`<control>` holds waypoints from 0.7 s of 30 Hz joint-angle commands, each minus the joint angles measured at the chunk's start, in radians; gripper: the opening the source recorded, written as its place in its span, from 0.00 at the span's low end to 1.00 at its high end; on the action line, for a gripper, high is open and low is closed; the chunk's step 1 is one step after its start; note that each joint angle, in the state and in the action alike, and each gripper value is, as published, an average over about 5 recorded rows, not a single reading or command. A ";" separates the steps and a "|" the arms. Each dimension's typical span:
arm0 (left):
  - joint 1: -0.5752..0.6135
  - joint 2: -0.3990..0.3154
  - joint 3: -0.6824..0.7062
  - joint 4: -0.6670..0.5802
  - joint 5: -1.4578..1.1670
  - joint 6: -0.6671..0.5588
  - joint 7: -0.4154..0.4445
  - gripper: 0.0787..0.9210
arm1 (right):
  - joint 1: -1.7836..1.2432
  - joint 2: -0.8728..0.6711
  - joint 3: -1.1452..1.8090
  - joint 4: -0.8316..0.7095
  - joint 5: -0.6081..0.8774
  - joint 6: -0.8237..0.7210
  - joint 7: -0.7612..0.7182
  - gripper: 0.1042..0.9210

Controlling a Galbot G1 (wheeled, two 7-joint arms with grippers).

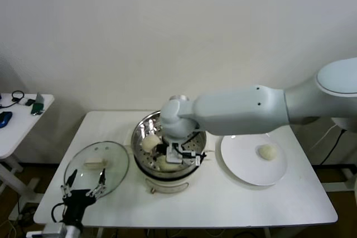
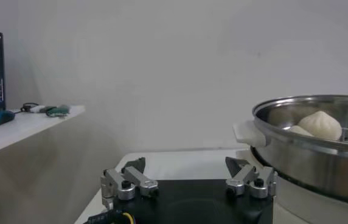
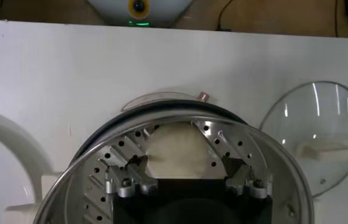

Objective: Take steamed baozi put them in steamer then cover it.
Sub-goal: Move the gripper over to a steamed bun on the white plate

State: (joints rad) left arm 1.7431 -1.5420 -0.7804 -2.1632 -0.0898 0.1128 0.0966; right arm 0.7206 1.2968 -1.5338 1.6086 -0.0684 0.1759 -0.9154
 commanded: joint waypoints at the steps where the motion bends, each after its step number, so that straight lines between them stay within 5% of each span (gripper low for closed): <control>1: -0.001 0.001 0.000 -0.006 0.000 0.005 0.001 0.88 | 0.111 -0.097 0.008 -0.006 0.138 -0.008 -0.042 0.88; 10: -0.014 0.006 0.009 -0.013 0.002 0.019 0.004 0.88 | 0.390 -0.399 -0.221 -0.116 0.652 -0.297 -0.139 0.88; 16: -0.022 0.014 0.015 -0.006 0.003 0.020 0.006 0.88 | 0.371 -0.582 -0.329 -0.191 0.673 -0.362 -0.149 0.88; 21: -0.025 0.015 0.019 -0.006 0.005 0.023 0.007 0.88 | 0.215 -0.681 -0.302 -0.257 0.528 -0.367 -0.132 0.88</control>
State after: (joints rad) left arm 1.7202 -1.5284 -0.7628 -2.1690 -0.0862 0.1337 0.1031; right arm 0.9952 0.8697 -1.7483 1.4643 0.4267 -0.0838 -1.0291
